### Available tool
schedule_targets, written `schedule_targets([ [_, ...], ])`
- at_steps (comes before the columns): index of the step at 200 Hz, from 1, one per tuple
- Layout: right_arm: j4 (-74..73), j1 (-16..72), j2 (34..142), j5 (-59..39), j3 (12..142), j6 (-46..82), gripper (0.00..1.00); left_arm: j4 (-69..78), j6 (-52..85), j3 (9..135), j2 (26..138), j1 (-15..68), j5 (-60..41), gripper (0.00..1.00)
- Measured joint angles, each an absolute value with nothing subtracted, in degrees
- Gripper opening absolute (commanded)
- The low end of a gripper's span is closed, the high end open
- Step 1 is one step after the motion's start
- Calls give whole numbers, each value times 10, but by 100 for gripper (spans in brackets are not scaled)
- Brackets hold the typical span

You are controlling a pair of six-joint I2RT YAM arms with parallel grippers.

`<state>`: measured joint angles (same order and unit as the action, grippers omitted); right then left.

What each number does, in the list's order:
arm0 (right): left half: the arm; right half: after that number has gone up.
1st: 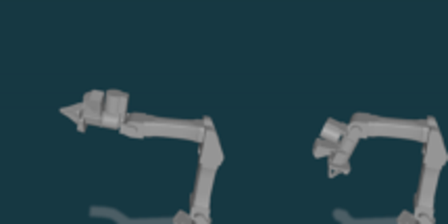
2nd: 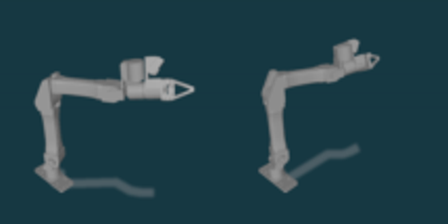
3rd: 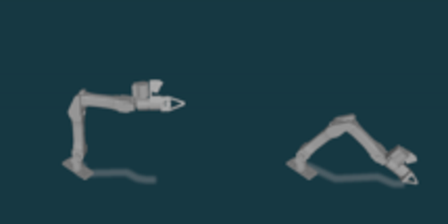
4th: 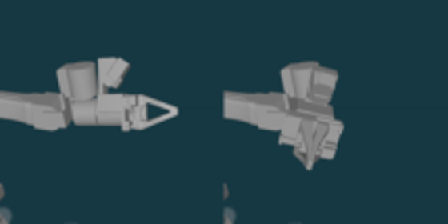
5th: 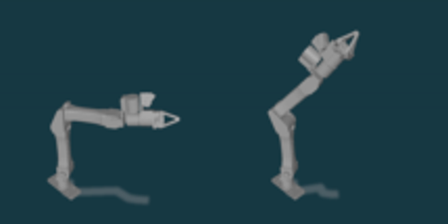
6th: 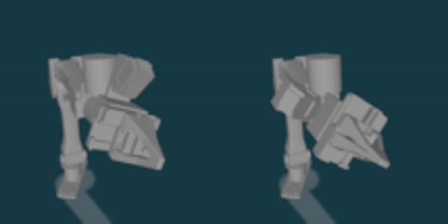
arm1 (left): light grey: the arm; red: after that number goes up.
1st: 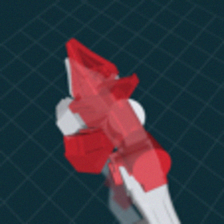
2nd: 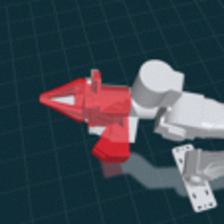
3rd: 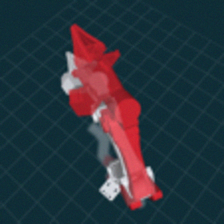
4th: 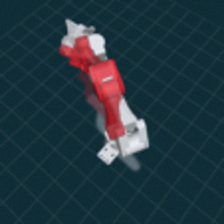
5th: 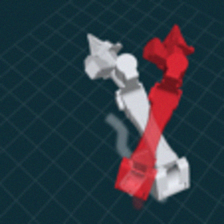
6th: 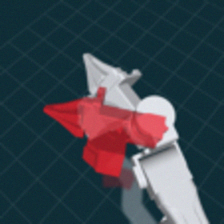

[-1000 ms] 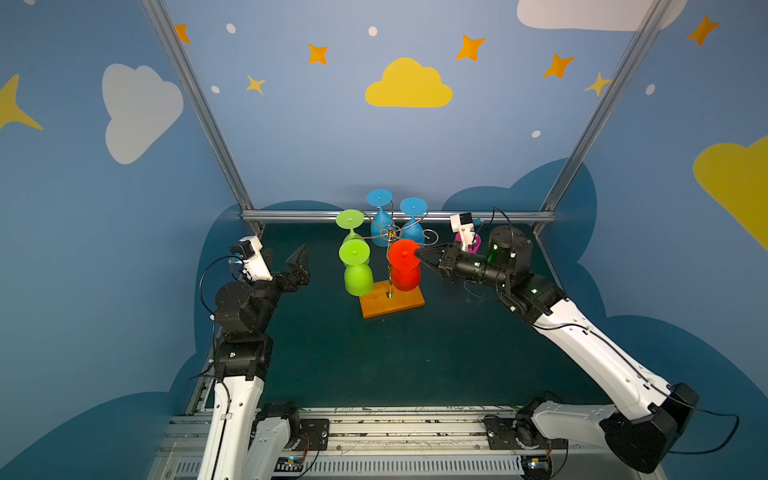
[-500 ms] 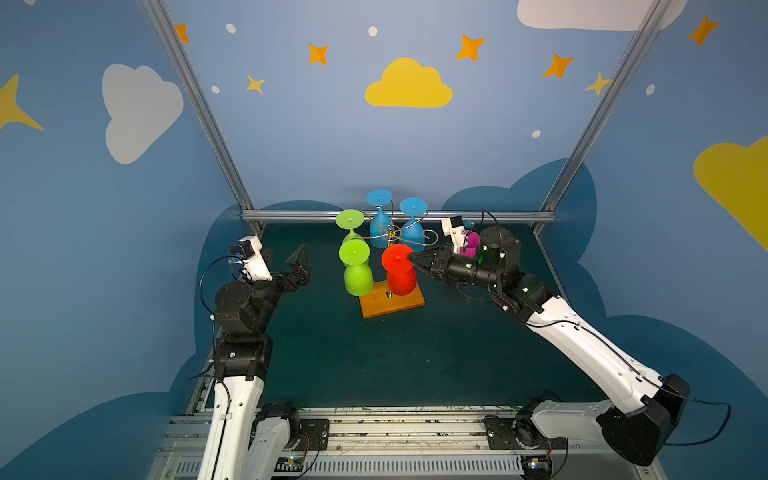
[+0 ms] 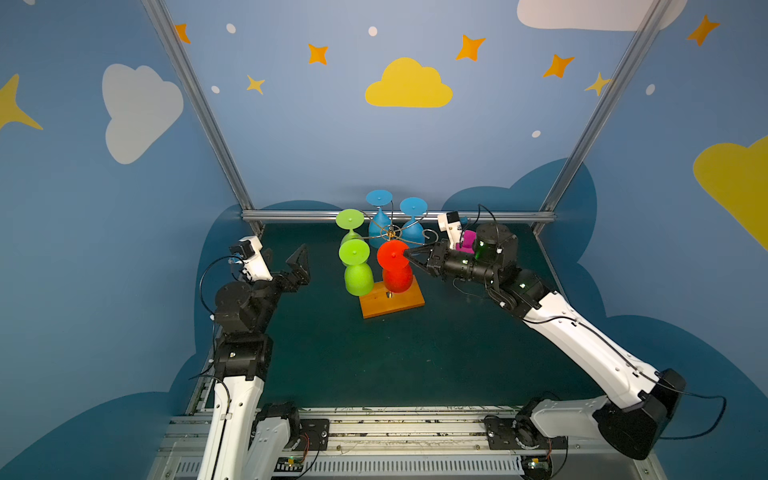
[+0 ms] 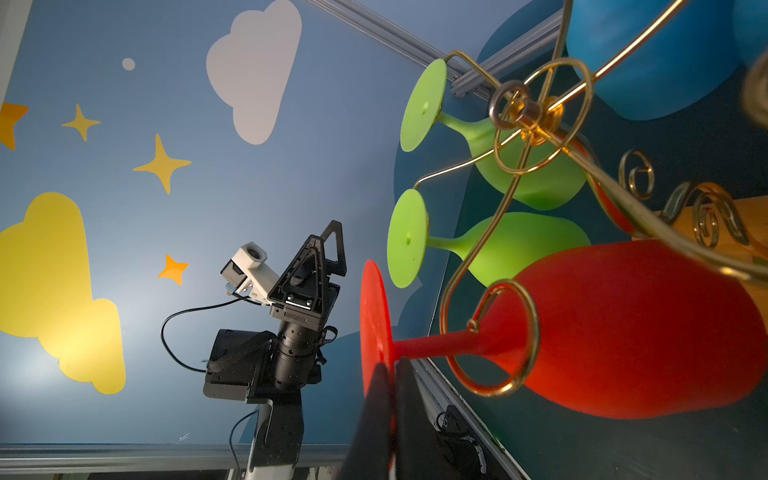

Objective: Take the wine glass off the wine glass rack
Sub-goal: 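Pull the red glass by its base away from the rack with the right gripper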

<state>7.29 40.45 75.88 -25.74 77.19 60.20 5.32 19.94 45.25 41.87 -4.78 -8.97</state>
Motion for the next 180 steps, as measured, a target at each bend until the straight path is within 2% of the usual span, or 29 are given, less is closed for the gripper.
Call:
schedule_targets([
  [180,76,405,770,-223,779,605,0,53,199,453,418,-48,-90,99],
])
